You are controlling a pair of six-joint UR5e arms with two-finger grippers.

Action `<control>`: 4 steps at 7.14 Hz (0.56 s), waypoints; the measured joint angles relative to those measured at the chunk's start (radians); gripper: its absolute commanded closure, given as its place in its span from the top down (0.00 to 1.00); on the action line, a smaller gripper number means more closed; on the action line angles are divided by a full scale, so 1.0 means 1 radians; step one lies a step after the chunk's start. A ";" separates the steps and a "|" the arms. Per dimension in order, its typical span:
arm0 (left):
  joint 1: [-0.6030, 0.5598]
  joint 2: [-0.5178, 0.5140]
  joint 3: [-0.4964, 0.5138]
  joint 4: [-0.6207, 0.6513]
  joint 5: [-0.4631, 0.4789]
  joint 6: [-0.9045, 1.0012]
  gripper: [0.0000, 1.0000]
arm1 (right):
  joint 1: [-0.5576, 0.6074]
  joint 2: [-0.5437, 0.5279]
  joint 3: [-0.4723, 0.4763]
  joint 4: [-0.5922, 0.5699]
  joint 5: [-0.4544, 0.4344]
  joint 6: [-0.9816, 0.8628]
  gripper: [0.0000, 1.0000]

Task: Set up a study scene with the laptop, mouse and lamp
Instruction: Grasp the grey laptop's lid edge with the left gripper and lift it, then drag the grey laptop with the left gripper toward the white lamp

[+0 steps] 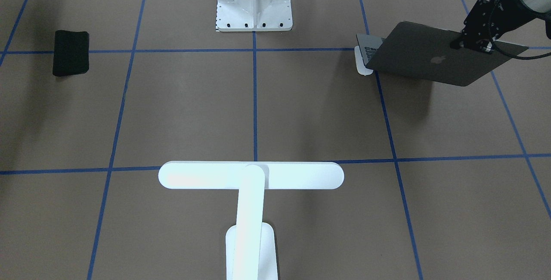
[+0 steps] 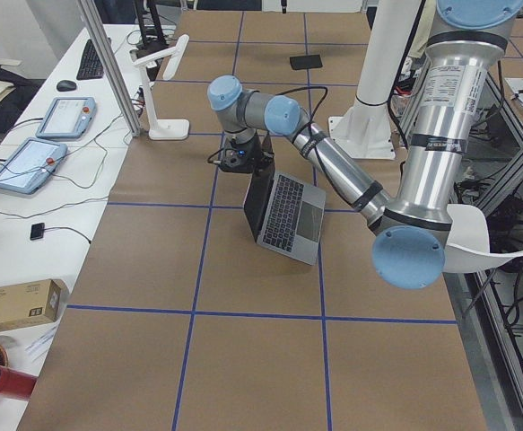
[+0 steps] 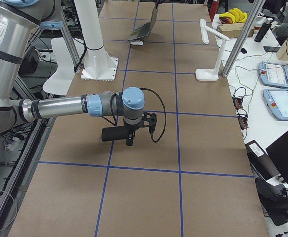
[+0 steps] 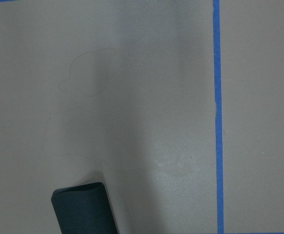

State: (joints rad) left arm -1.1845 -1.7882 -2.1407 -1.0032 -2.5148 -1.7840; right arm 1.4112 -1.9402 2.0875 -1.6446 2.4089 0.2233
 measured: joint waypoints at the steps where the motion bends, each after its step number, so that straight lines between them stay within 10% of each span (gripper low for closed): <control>1: 0.000 -0.060 0.000 0.062 0.000 0.001 0.00 | 0.000 -0.002 -0.002 -0.001 0.000 0.000 0.99; 4: -0.002 -0.274 0.028 0.267 0.007 -0.010 0.00 | -0.001 -0.003 -0.015 -0.004 0.001 -0.001 1.00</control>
State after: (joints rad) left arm -1.1870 -2.0626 -2.1129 -0.7359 -2.5078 -1.7938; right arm 1.4103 -1.9429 2.0721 -1.6487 2.4098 0.2225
